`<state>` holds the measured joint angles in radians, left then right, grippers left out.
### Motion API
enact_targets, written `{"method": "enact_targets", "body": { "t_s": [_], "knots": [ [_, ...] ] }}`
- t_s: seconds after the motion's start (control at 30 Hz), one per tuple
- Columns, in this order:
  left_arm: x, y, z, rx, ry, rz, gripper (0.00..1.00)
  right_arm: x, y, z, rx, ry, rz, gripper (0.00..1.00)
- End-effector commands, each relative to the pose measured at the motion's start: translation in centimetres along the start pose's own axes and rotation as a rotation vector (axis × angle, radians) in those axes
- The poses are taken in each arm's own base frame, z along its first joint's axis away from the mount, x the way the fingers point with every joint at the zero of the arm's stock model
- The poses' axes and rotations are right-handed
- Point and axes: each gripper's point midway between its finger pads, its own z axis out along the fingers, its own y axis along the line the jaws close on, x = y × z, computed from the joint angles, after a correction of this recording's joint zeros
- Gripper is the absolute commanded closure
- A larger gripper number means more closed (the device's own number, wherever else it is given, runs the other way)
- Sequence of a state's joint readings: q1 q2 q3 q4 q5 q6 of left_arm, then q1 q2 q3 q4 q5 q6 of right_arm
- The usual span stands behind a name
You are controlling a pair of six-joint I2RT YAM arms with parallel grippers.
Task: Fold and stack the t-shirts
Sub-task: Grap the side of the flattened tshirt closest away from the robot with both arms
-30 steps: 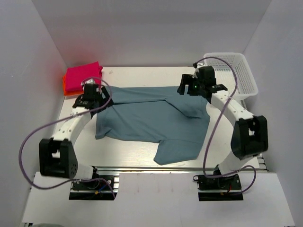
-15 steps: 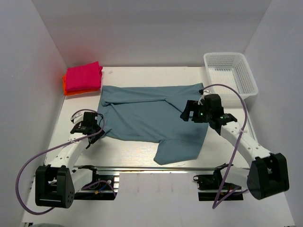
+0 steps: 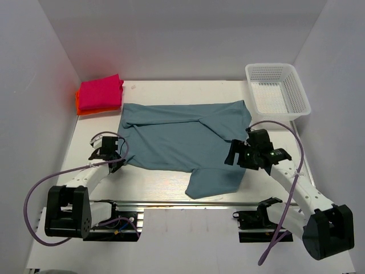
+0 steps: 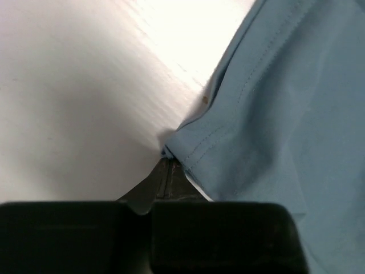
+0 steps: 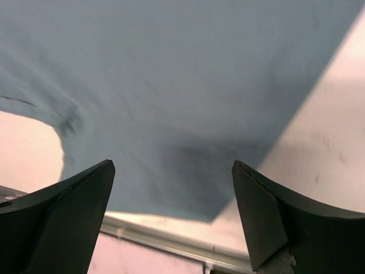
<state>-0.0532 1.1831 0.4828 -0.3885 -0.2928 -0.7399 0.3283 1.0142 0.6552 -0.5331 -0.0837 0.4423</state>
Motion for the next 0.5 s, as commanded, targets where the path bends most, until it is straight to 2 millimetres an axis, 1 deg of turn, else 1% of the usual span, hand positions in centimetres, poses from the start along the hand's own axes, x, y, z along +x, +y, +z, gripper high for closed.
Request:
{"method": "enact_targets", "body": {
  "t_s": [0.0, 0.03, 0.07, 0.1, 0.13, 0.17, 0.2, 0.27, 0.33, 0.4, 0.47],
  "knots": [
    [0.0, -1.4, 0.2, 0.081, 0.004, 0.02, 1.0, 5.5, -2.3, -0.9, 0.106, 0.168, 0.121, 0.13],
    [-0.6, -1.7, -0.3, 0.102, -0.019, 0.012, 1.0, 7.2, -3.0, -0.8, 0.124, 0.21, 0.135, 0.15],
    [-0.4, -1.4, -0.6, 0.094, -0.011, 0.015, 1.0, 8.0, -2.1, -0.9, 0.072, 0.246, 0.157, 0.17],
    [-1.1, -1.2, -1.0, 0.081, -0.039, 0.001, 1.0, 8.4, -1.9, -1.0, 0.062, 0.259, 0.181, 0.18],
    [-1.4, -1.0, -1.4, 0.074, -0.053, -0.001, 1.0, 8.9, -1.3, -1.2, 0.032, 0.283, 0.191, 0.2],
    [-2.0, -1.1, -1.9, 0.075, -0.075, -0.021, 1.0, 9.3, -1.2, -1.2, 0.027, 0.297, 0.201, 0.2],
    [-2.9, -1.0, -2.8, 0.076, -0.109, -0.039, 1.0, 9.5, -1.1, -1.2, 0.023, 0.301, 0.211, 0.2],
    [-3.7, -0.9, -3.8, 0.084, -0.145, -0.06, 1.0, 10.0, -1.3, -1.0, 0.03, 0.315, 0.211, 0.21],
    [-4.5, -1.1, -4.4, 0.098, -0.174, -0.071, 1.0, 10.6, -1.5, -0.8, 0.048, 0.337, 0.213, 0.21],
    [-4.3, -0.9, -4.4, 0.091, -0.166, -0.067, 1.0, 10.9, -1.6, -0.3, 0.047, 0.351, 0.216, 0.23],
    [-4.3, -0.9, -4.4, 0.091, -0.166, -0.067, 1.0, 11.0, -1.1, 0.2, 0.023, 0.359, 0.221, 0.27]
  ]
}}
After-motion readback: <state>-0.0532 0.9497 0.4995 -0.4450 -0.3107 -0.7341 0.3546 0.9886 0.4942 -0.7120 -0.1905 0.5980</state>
